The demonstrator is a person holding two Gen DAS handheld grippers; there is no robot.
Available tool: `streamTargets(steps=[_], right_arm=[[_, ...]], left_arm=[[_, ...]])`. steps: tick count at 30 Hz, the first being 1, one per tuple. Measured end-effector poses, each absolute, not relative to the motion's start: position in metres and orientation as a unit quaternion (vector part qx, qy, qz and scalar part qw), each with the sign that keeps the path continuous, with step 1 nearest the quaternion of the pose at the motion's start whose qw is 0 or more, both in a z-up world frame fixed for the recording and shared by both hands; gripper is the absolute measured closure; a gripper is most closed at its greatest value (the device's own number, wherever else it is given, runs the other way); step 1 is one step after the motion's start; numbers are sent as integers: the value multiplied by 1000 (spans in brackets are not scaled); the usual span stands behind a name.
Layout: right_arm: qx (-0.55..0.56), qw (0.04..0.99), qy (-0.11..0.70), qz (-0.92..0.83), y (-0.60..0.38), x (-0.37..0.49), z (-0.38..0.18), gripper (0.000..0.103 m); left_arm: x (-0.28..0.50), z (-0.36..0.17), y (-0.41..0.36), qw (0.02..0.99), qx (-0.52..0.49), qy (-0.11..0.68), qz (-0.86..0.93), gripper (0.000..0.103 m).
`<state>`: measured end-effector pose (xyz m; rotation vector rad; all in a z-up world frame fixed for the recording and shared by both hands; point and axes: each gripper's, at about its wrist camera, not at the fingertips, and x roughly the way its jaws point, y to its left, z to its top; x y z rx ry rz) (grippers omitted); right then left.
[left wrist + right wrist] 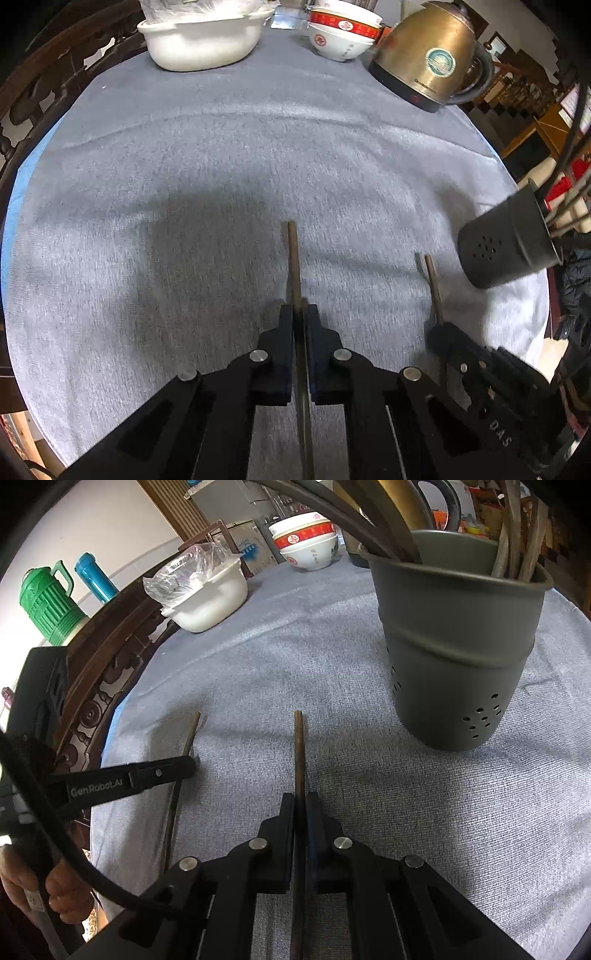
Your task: Organize utensils
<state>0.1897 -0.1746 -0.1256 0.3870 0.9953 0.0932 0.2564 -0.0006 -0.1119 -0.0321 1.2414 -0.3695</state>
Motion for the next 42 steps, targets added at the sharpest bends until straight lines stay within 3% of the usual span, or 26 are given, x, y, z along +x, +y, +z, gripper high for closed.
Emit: streamTargets(steps=[23,34,42], right_arm=[[191,835,515,11,-174,199,-120,92],[143,854,501,5,-166,206,-119,96],[167,866,470,25,-172,192,-109,97]], left_arm=[[268,-115,-21,790,10,586,-180,95],[274,-118,-29,796,10,579,-176,95],[257,-99,-20,825,-2,545,-152,98]])
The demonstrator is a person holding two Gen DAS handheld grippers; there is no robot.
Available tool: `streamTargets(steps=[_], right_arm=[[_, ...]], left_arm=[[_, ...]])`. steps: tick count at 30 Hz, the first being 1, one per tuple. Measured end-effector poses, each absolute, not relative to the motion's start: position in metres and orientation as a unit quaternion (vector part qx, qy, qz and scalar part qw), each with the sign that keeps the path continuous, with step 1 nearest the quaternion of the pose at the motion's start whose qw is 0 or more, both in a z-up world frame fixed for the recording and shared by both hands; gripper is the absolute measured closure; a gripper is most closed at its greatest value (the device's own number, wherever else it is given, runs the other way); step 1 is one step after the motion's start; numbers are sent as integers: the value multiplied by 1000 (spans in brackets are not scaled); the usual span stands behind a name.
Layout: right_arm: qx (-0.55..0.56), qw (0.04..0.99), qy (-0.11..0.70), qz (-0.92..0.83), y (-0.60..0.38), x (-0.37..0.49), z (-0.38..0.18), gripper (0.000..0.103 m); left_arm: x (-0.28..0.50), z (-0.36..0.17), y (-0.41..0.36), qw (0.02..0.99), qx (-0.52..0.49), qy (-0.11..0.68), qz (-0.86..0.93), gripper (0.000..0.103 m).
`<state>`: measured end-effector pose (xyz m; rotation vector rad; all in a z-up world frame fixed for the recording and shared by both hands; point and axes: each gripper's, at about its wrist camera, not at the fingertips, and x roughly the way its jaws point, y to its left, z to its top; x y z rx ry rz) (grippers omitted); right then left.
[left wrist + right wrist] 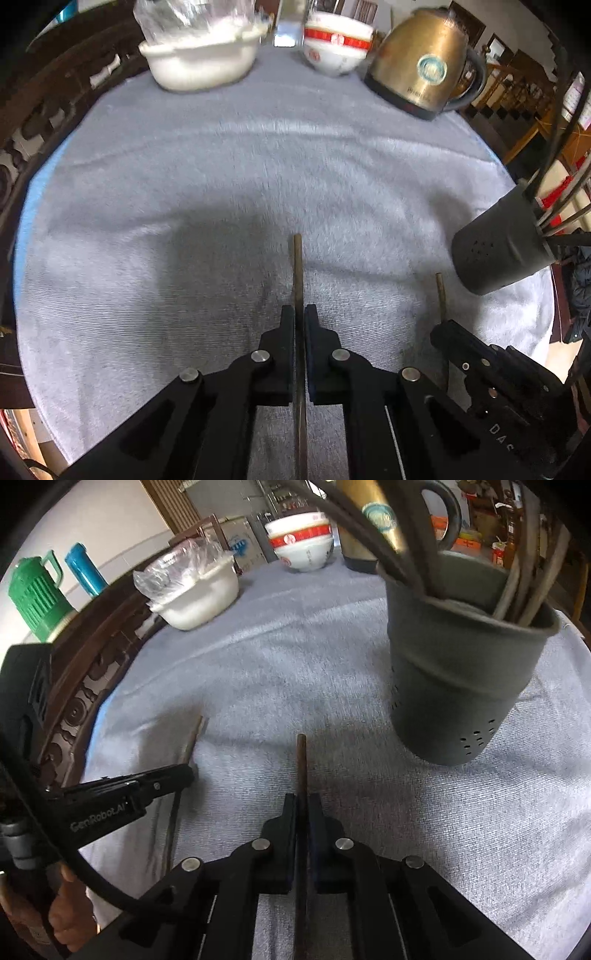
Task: Organize utensils
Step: 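Carry both held chopsticks toward the grey holder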
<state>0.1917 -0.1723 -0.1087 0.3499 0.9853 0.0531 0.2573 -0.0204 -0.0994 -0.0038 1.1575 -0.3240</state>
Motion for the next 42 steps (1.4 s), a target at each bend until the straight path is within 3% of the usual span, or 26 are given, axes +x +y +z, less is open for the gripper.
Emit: streamTargets(steps=[9,20,23,25,27,36,38,40,42], right_arm=[[187,896,395,73,-170,169,-65,97],[212,896,383,76,-182,154,-59,97],[220,894,382,79,-187,151,-58,97],[225,894,380,81,-190,149,-59,97],[227,893,380,82,-193,148,-60,97],[240,888,383,86,-202,145,-67,97],[238,888,383,90,-199,146,-67,97],[232,889,383,94,-195,146,-66,97],[226,891,381,96,-190,144,-64,97]], left_arm=[[222,-42,-8,866,-2,467,-179,98],[238,-75,7,820,-24,545,-172,96],[241,-87,-2,810,-18,561,-173,88],[244,-93,-10,805,-11,567,-173,75],[249,-97,-18,801,-4,573,-170,75],[270,-112,-29,789,5,595,-153,75],[271,-112,-30,792,8,592,-150,81],[271,-112,-29,794,13,590,-144,94],[269,-112,-24,794,1,591,-145,97]])
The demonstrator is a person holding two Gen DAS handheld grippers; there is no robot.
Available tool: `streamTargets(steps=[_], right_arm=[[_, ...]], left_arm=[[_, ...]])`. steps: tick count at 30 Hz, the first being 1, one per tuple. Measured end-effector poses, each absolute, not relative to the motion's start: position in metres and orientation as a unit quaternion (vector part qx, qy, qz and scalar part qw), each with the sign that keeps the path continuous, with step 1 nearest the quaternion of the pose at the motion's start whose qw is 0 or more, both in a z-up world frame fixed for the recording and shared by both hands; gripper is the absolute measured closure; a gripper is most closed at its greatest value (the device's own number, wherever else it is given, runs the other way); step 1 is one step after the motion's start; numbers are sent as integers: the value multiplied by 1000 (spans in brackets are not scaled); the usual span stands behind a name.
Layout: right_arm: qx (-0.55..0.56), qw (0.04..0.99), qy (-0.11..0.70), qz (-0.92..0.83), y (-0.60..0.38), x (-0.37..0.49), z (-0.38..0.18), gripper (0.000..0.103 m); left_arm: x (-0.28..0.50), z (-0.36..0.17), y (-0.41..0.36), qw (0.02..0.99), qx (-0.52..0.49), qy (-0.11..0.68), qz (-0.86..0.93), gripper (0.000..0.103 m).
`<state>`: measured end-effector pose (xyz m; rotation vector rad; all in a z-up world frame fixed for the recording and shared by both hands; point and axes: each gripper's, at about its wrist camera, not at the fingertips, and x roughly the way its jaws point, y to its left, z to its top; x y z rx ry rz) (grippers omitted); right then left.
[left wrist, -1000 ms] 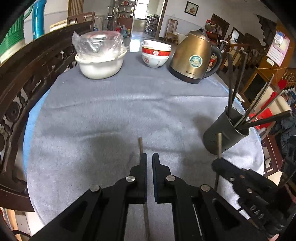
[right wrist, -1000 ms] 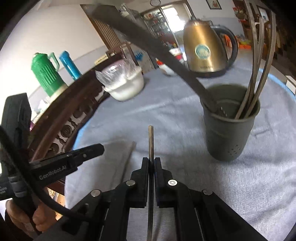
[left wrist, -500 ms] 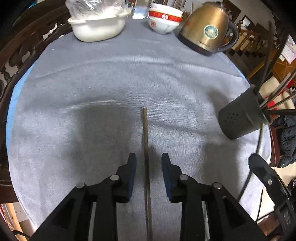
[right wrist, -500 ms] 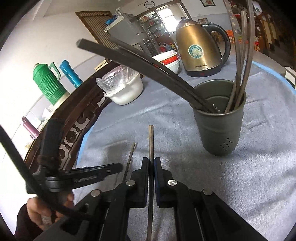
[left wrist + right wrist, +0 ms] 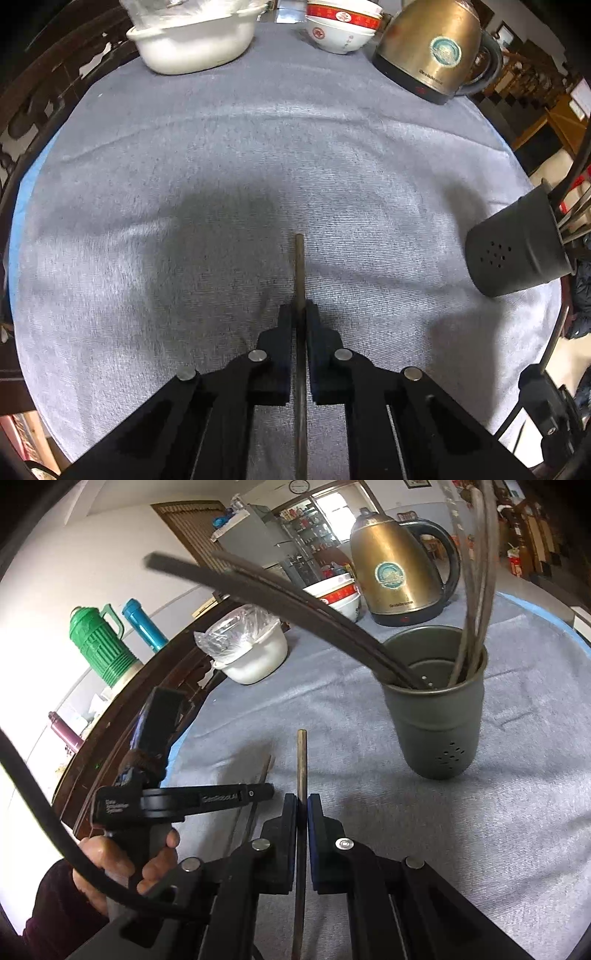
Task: Organize utensils
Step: 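Carry both held chopsticks toward the grey holder, then raise both held chopsticks above the grey holder's rim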
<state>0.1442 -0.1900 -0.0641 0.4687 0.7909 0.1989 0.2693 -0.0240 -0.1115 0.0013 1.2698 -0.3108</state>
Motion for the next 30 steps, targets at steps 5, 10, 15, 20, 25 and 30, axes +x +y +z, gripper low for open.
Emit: streamTargets(steps=[5,10,15,20,25,30], right_arm=[[210,899,371,100,-183,139,-56,97],[203,907,351,109,-178,132,-42,97],[185,917,336,112,-171,124,-29,97],[193,915,336,109,-173,121,-30,97],[200,916,332,108,-180,119,-29,97],[208,914,332,108,-187,117,-31,97]], left_arm=[[247,-89,-17,818,-6,556,-149,98],[220,-49,-8,847,-10,503,-170,99],[211,-29,0,857,-4,481,-186,99],[237,-54,10,825,-59,530,-185,96],[241,-83,4,805,-58,564,-173,82],[248,-104,-10,798,-32,582,-152,80]])
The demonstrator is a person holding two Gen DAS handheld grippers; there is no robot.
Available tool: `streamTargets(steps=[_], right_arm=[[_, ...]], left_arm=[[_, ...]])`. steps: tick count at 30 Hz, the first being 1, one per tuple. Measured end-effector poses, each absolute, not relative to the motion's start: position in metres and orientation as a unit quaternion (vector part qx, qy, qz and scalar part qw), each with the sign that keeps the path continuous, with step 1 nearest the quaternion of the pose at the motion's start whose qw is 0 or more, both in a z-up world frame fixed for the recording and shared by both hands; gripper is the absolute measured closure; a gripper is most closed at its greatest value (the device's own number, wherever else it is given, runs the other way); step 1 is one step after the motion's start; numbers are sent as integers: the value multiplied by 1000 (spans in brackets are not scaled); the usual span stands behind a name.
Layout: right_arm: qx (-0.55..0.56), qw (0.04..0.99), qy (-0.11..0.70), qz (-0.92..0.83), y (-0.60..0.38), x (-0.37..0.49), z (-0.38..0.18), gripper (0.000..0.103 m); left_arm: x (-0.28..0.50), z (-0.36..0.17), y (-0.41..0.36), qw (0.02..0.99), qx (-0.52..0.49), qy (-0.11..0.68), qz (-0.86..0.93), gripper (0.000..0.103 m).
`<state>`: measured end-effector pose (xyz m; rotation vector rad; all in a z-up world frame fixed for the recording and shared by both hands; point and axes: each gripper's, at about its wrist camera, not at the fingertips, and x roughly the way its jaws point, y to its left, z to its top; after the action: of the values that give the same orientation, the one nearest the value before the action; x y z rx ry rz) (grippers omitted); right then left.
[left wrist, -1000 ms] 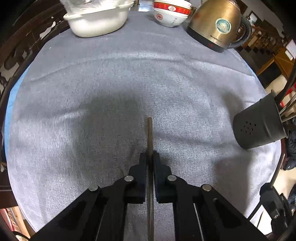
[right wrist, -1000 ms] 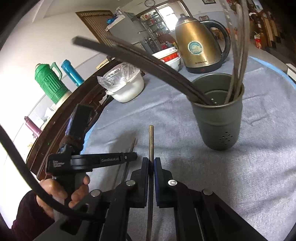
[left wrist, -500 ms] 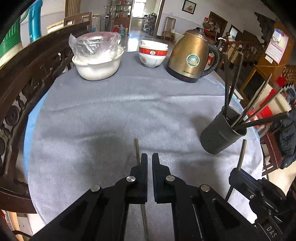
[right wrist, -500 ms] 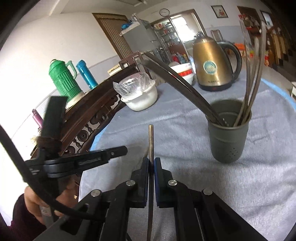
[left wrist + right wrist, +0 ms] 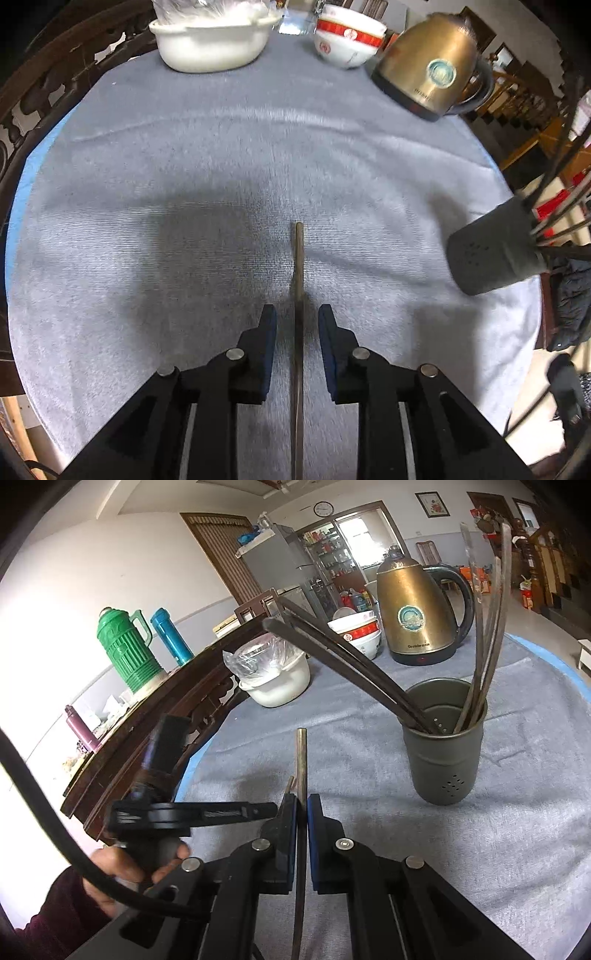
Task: Organize utensils
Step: 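Raise both held chopsticks above the grey holder's rim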
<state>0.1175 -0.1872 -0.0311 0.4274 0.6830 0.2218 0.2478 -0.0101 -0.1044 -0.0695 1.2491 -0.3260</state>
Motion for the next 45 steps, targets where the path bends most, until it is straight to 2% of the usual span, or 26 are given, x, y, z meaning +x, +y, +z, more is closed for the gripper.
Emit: streamTargets(steps=[6,8,9,11,17,29,45], right_arm=[[217,913,329,108,-195,115,-32,97],[218,912,329,110,-195,115,-33,97],[218,912,329,110,-194,115,-33,97],[219,912,329,111,-193,115,-33,97],[209,917,323,109,-191,112,-29,97],[188,939,265,110,-187,92,5,97],[201,960,181,76,-225,65,62,97]], left_arm=[[256,-109,-20,803,-14,579,-140,80],[258,-110,-21,804,-7,579,-136,88],[259,-111,-21,804,-3,580,-134,96],[260,-110,-18,803,-14,580,-133,98],[243,-85,-8,829,-24,542,-135,98],[177,18,1,896,-24,405,-178,98],[150,93,-17,918,-32,324,-227,98]])
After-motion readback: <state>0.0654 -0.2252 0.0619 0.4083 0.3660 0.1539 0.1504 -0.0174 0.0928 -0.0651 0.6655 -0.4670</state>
